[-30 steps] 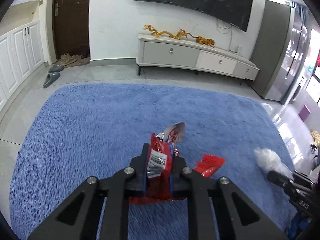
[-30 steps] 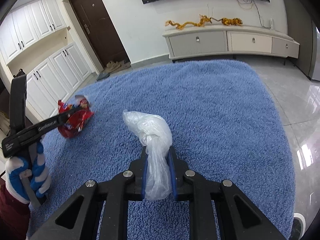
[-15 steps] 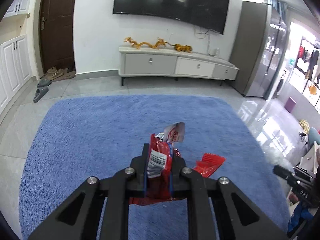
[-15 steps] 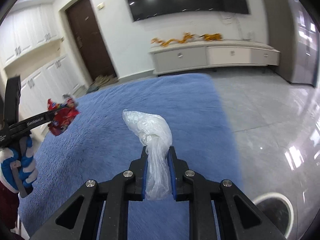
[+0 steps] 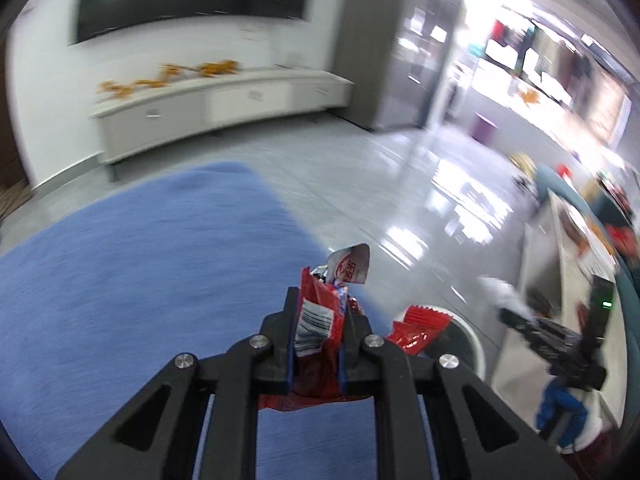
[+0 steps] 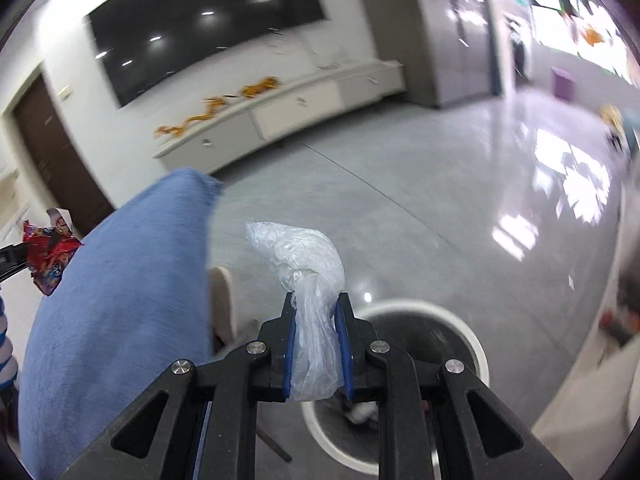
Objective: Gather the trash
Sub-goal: 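Carry both tools' items over the bin and open both tools to drop them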
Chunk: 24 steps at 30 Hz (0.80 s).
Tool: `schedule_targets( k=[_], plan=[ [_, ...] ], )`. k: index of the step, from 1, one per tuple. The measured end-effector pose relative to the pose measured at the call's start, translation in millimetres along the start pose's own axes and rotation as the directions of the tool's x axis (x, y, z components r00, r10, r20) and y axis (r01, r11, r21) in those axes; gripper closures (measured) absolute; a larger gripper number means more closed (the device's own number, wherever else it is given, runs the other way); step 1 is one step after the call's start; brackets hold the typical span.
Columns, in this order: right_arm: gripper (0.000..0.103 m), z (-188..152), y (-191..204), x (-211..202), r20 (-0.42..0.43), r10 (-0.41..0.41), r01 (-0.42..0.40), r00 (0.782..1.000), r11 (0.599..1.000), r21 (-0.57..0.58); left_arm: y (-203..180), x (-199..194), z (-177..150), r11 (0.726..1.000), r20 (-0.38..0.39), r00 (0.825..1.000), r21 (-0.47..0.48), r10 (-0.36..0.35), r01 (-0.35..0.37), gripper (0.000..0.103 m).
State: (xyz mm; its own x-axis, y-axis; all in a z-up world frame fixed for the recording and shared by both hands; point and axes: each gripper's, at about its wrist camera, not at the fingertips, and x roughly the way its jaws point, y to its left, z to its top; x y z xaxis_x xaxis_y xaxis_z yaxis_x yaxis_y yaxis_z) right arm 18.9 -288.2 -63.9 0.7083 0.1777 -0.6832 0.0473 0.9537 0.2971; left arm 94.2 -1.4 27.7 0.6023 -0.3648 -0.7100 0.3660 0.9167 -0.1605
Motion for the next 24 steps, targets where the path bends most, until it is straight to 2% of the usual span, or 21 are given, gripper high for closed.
schedule_targets(
  k=[4, 6, 11, 15, 16, 18, 19, 20, 24],
  plan=[
    [0.086, -19.2, -41.5, 10.5, -0.045, -0.022, 0.027, 0.999, 0.995, 0.097, -69.5, 41.9, -1.1, 0.990, -0.085, 0.994, 0.118, -0.071, 0.081, 0.088],
    [0.086, -27.2, -57.6, 17.7, -0.068, -0.023, 0.032, 0.997, 0.989, 0.142, -95.6, 63.8, -3.2, 0.981, -0.143, 0.985, 0.150, -0.100, 0.122, 0.087],
    [0.084, -40.4, -86.7, 26.2, -0.099, -0.019, 0.039, 0.995, 0.977, 0.209, -148.5, 105.6, -11.8, 0.966, -0.246, 0.959, 0.181, -0.139, 0.186, 0.084],
    [0.083, -46.3, -97.7, 35.6, -0.127, -0.015, 0.044, 0.992, 0.973, 0.227, -171.4, 127.9, -14.7, 0.959, -0.288, 0.946, 0.192, -0.148, 0.209, 0.079],
    [0.082, -47.9, -100.4, 37.0, -0.135, -0.015, 0.046, 0.991, 0.973, 0.225, -174.4, 132.4, -16.0, 0.959, -0.299, 0.942, 0.189, -0.151, 0.213, 0.076],
    [0.064, -49.0, -103.4, 37.9, -0.140, -0.028, 0.059, 0.990, 0.973, 0.223, -183.2, 139.8, -19.5, 0.958, -0.321, 0.932, 0.171, -0.168, 0.232, 0.074],
    [0.060, -49.7, -105.1, 36.7, -0.136, -0.032, 0.062, 0.990, 0.973, 0.223, -185.8, 141.4, -18.3, 0.957, -0.326, 0.930, 0.169, -0.171, 0.235, 0.070],
    [0.056, -50.0, -106.4, 35.5, -0.131, -0.035, 0.064, 0.991, 0.973, 0.223, -190.5, 144.0, -19.2, 0.956, -0.330, 0.928, 0.172, -0.170, 0.237, 0.068],
    [0.054, -54.7, -116.1, 26.0, -0.121, -0.056, 0.084, 0.991, 0.967, 0.239, -199.4, 152.6, -20.1, 0.954, -0.346, 0.921, 0.171, -0.177, 0.247, 0.061]
  ],
)
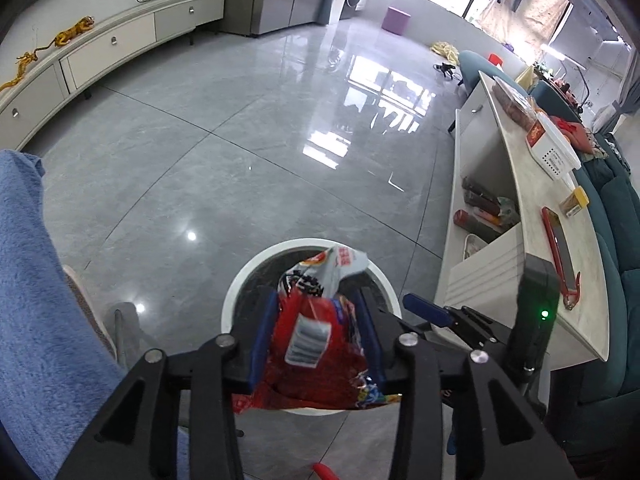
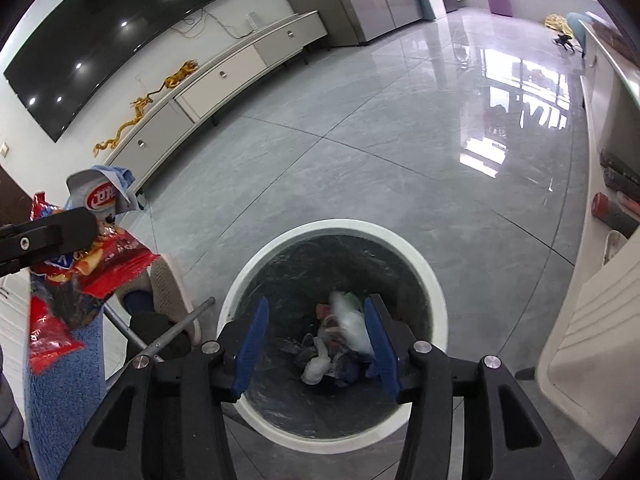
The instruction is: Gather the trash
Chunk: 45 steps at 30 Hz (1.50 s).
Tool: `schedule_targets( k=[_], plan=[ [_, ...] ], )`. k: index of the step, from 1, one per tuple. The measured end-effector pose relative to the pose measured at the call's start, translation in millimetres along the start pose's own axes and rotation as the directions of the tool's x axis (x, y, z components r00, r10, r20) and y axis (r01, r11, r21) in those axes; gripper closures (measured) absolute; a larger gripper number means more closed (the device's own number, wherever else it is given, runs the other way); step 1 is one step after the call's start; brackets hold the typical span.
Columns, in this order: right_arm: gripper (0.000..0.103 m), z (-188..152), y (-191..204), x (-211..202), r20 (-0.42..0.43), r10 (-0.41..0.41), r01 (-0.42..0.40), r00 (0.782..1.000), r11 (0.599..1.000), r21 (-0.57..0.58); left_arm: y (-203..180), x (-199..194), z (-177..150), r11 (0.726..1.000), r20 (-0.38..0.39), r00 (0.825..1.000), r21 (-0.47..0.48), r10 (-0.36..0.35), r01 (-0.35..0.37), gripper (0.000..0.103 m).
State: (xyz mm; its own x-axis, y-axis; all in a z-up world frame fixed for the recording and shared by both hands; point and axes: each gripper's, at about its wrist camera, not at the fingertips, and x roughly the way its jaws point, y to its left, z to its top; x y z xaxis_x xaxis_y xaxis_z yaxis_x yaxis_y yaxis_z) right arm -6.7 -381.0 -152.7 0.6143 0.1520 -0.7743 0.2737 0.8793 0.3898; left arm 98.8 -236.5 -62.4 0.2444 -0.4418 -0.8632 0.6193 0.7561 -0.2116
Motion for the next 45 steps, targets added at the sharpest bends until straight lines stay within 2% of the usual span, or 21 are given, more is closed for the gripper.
schedule_targets(
  k=[2, 11, 13, 15, 17, 19, 22, 26, 29, 30, 33, 34, 37, 38, 41, 45],
  plan=[
    [0.053, -1.9, -5.2, -2.9, 0.005, -0.009, 0.009, 1.000, 1.000, 0.010, -0.2, 0.8, -0.1, 1.000, 0.001, 1.000, 0.004, 0.003, -0.003, 0.050],
    [0.050, -6.7, -15.5, -23.5, 0.031, -0.038, 0.037, 0.999, 0.999, 0.036, -0.2, 4.3, -0.7, 1.000, 0.025, 1.000, -0.022, 0.012, -0.012, 0.049],
    [0.048, -7.3, -11.3, -27.1, 0.038, -0.047, 0.046, 0.998, 0.999, 0.029, 2.0, -0.8, -2.7, 0.999, 0.044, 0.999, -0.032, 0.030, -0.028, 0.049],
    [0.048, -7.1, -2.9, -29.9, 0.044, -0.053, 0.052, 0.998, 0.998, 0.016, 2.9, -8.9, -6.3, 0.998, 0.074, 0.995, -0.027, 0.062, -0.060, 0.044],
    [0.045, -4.5, 6.5, -34.5, 0.054, -0.054, 0.054, 0.997, 0.998, -0.007, 6.6, -21.7, -11.6, 0.995, 0.118, 0.988, -0.040, 0.094, -0.090, 0.035],
    [0.041, -2.3, 20.4, -39.4, 0.069, -0.054, 0.057, 0.996, 0.998, -0.032, 10.5, -33.9, -16.1, 0.991, 0.161, 0.978, -0.051, 0.134, -0.127, 0.035],
    [0.036, 2.4, 42.9, -48.5, 0.099, -0.043, 0.050, 0.994, 0.996, -0.073, 17.9, -55.3, -25.4, 0.977, 0.215, 0.953, -0.059, 0.213, -0.205, 0.034],
    [0.031, 5.9, 76.7, -64.3, 0.137, -0.020, 0.038, 0.990, 0.991, -0.132, 30.0, -89.2, -42.6, 0.952, 0.292, 0.906, -0.094, 0.305, -0.290, 0.034],
    [0.024, 6.6, 108.5, -78.8, 0.167, 0.006, 0.025, 0.986, 0.982, -0.186, 40.6, -117.1, -58.1, 0.928, 0.347, 0.860, -0.125, 0.373, -0.351, 0.034],
    [0.021, 6.5, 119.5, -83.9, 0.178, 0.014, 0.024, 0.984, 0.978, -0.206, 46.7, -129.8, -65.5, 0.915, 0.367, 0.839, -0.145, 0.403, -0.376, 0.034],
    [0.012, 7.3, 152.3, -96.6, 0.204, 0.045, 0.011, 0.978, 0.964, -0.267, 63.2, -160.0, -85.3, 0.884, 0.401, 0.788, -0.210, 0.467, -0.418, 0.034],
    [0.010, 7.7, 162.7, -99.3, 0.210, 0.057, 0.006, 0.976, 0.958, -0.287, 66.7, -167.4, -90.9, 0.877, 0.407, 0.777, -0.226, 0.480, -0.424, 0.034],
    [0.003, 4.6, 199.3, -108.0, 0.226, 0.094, -0.009, 0.970, 0.936, -0.353, 84.4, -195.1, -111.5, 0.839, 0.420, 0.726, -0.292, 0.545, -0.460, 0.034],
    [0.000, 2.7, 211.2, -110.0, 0.230, 0.105, -0.012, 0.968, 0.928, -0.371, 90.3, -202.8, -118.8, 0.825, 0.420, 0.711, -0.311, 0.564, -0.471, 0.032],
    [0.000, -7.7, 247.1, -115.7, 0.248, 0.136, -0.019, 0.959, 0.906, -0.423, 109.2, -225.9, -144.2, 0.792, 0.421, 0.672, -0.369, 0.609, -0.487, 0.021],
    [0.000, -21.5, 279.6, -117.3, 0.272, 0.144, 0.000, 0.952, 0.884, -0.468, 127.0, -249.7, -175.1, 0.738, 0.420, 0.611, -0.448, 0.671, -0.504, 0.008]
  ],
)
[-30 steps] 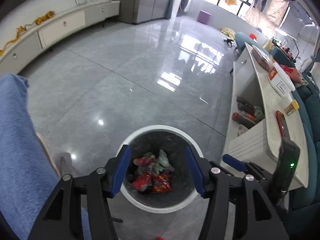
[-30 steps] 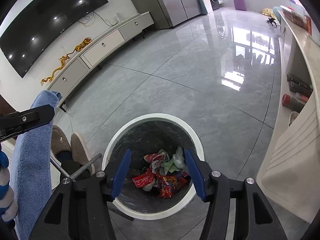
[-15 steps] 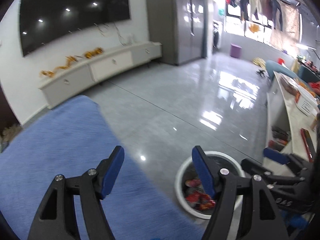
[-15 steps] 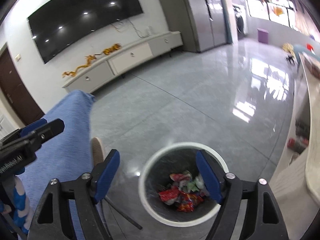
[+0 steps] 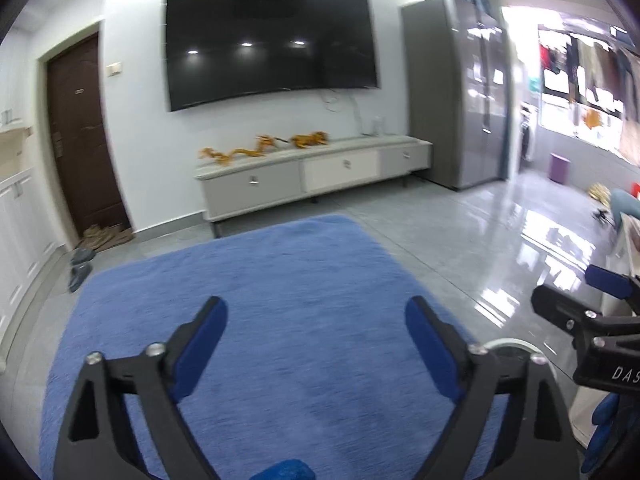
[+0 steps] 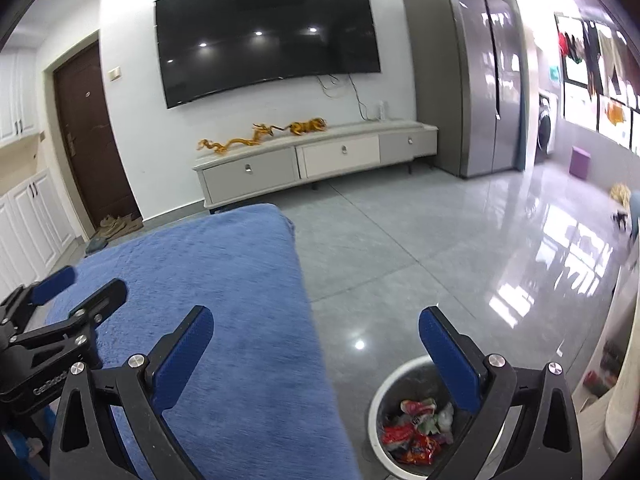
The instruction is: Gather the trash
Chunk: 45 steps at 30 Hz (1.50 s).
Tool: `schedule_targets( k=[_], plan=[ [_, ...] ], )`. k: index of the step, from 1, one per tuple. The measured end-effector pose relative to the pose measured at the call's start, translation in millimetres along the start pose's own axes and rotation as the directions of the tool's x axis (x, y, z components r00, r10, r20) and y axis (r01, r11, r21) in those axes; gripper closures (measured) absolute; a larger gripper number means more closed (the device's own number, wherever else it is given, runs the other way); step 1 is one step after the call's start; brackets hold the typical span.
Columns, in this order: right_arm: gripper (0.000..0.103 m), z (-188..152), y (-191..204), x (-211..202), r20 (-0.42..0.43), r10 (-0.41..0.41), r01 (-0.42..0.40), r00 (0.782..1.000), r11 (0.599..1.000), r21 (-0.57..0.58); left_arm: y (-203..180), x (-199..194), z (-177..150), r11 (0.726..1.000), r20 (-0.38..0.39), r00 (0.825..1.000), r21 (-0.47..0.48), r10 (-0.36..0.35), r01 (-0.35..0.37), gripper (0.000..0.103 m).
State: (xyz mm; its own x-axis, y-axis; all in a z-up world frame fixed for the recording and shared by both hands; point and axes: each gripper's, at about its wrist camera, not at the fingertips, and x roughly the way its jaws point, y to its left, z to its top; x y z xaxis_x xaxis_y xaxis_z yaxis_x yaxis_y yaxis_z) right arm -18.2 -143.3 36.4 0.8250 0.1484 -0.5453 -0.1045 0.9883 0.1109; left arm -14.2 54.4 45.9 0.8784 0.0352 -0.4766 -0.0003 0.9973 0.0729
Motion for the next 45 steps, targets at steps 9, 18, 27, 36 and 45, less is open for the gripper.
schedule_targets(
  k=[9, 18, 27, 36, 45],
  plan=[
    [0.000, -1.8, 36.2, -5.5, 0.023, -0.027, 0.028, 0.999, 0.997, -0.066, 50.5, -13.8, -11.5, 0.992, 0.010, 0.997, -0.101, 0.070, -0.069, 0.000],
    [0.000, -9.3, 44.8, -16.2, 0.033, -0.061, 0.063, 0.998, 0.996, -0.064, 64.7, -35.0, -24.4, 0.986, 0.011, 0.993, -0.113, 0.121, -0.119, 0.000],
    [0.000, -11.3, 34.5, -45.8, 0.074, -0.123, 0.126, 0.990, 0.991, -0.039, 53.6, -63.3, -16.4, 0.987, 0.064, 0.990, -0.108, 0.127, -0.119, 0.000],
    [0.000, -11.6, 26.8, -84.2, 0.141, -0.148, 0.153, 0.979, 0.988, -0.027, 39.9, -97.4, -12.7, 0.990, 0.112, 0.987, -0.095, 0.118, -0.107, 0.000],
    [0.000, -16.5, 17.9, -115.8, 0.188, -0.157, 0.164, 0.970, 0.986, -0.022, 13.8, -121.7, -4.7, 0.995, 0.140, 0.986, -0.065, 0.085, -0.076, 0.000]
  ],
)
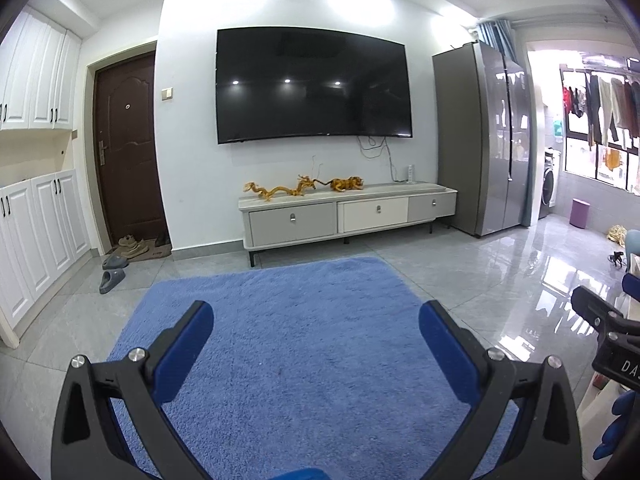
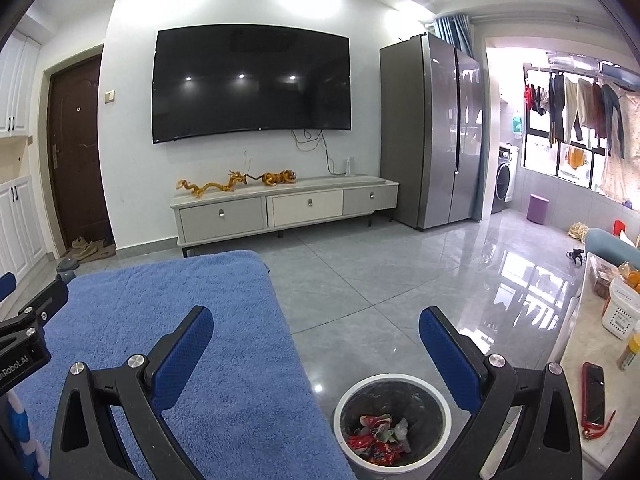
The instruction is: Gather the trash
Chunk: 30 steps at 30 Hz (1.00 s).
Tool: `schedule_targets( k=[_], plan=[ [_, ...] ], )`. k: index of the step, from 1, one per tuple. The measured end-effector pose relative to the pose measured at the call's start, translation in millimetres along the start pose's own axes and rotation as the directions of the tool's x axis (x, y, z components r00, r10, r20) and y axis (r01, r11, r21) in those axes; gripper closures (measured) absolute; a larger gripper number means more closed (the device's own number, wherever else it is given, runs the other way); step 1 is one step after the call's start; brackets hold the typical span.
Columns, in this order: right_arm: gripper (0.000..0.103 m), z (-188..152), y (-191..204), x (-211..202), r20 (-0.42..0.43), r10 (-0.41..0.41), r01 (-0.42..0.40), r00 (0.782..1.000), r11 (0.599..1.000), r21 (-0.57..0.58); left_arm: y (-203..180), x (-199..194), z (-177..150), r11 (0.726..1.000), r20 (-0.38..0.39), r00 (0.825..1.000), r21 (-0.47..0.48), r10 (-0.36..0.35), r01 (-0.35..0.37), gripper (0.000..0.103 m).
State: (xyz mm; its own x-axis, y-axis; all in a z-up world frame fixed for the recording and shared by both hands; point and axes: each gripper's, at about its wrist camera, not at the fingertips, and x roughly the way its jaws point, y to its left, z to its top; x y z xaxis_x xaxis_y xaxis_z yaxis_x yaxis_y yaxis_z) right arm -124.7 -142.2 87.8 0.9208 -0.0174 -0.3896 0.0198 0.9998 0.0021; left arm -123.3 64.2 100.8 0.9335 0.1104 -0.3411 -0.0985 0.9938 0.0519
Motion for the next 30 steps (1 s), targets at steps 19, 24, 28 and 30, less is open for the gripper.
schedule_targets(
  k=[19, 24, 28, 30],
  plan=[
    [0.000, -12.7, -13.0, -1.4, -0.015, -0.023, 0.023, 1.000, 1.000, 0.015, -4.7, -2.6, -8.4, 1.000, -0.025, 0.999, 0.019, 0.025, -0.025, 0.000],
    [0.000, -16.4, -13.3, -0.7, -0.023, -0.023, 0.023, 0.999, 1.000, 0.012, -5.9, -4.2, -11.9, 0.999, -0.027, 0.999, 0.026, 0.024, -0.023, 0.000],
    [0.000, -18.0, -15.1, 0.6, -0.028, -0.027, 0.027, 0.999, 1.000, 0.010, -5.0, -4.3, -14.1, 0.999, -0.030, 0.999, 0.023, 0.023, -0.023, 0.000],
    [0.000, -18.0, -16.0, 1.1, -0.028, -0.033, 0.033, 0.999, 0.999, 0.008, -4.2, -2.5, -14.8, 0.999, -0.036, 0.999, 0.026, 0.024, -0.023, 0.000]
  ],
)
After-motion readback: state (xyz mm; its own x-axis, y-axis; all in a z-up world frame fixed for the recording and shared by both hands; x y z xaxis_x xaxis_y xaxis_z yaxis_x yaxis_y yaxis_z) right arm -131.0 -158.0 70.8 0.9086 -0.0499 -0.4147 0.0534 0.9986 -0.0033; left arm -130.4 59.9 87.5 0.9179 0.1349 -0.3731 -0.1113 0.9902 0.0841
